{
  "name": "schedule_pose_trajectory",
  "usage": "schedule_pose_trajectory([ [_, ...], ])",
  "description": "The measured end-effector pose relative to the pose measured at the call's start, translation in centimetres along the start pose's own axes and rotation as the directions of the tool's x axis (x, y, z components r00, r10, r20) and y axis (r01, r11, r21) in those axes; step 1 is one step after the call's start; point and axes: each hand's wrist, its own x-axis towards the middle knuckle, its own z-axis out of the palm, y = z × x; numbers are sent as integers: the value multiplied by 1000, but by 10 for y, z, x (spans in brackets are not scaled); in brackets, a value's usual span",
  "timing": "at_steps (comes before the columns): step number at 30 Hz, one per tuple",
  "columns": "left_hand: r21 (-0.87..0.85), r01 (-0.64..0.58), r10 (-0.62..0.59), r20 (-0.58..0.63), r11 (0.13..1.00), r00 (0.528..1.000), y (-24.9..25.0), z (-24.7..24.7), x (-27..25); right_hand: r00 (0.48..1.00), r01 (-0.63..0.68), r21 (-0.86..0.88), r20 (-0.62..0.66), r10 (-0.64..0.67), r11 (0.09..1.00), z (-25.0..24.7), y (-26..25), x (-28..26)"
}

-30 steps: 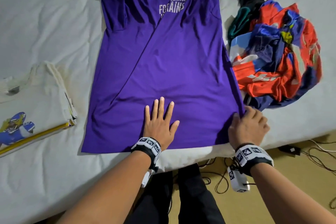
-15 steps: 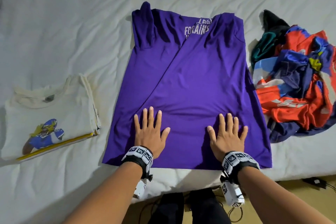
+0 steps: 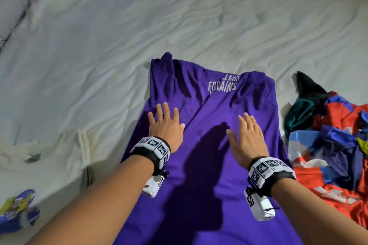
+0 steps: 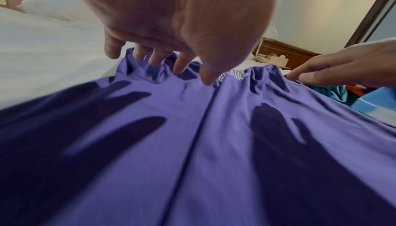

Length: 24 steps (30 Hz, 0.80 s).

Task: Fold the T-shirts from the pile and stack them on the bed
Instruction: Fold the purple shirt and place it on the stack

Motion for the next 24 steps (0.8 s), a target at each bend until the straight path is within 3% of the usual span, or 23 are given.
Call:
schedule_pose_trajectory([
  [7,-83,-41,31,-113,996,993,19,-49,90,988,152,23,32,-153,988,-55,9,121],
  [10,-87,-118,98,-211,989,973,29,-55,125,963,267,-83,62,-262,960,-66,16,168],
  [13,-64,-212,187,-274,975,943,40,-60,166,966,253,-150,91,-242,956,-68,21,207],
  [16,51,-296,300,-149,954,942,48,-61,199,967,215,-250,187,-171,944,-66,21,230],
  [18,79,-322,324,-22,943,946,49,-62,212,953,245,-376,264,-150,894,-67,19,235],
  [20,104,-324,323,27,940,946,45,-64,214,934,272,-433,332,-128,859,-69,15,230],
  [24,135,-397,395,40,908,918,37,-75,196,918,280,-239,350,-187,930,-67,18,211],
])
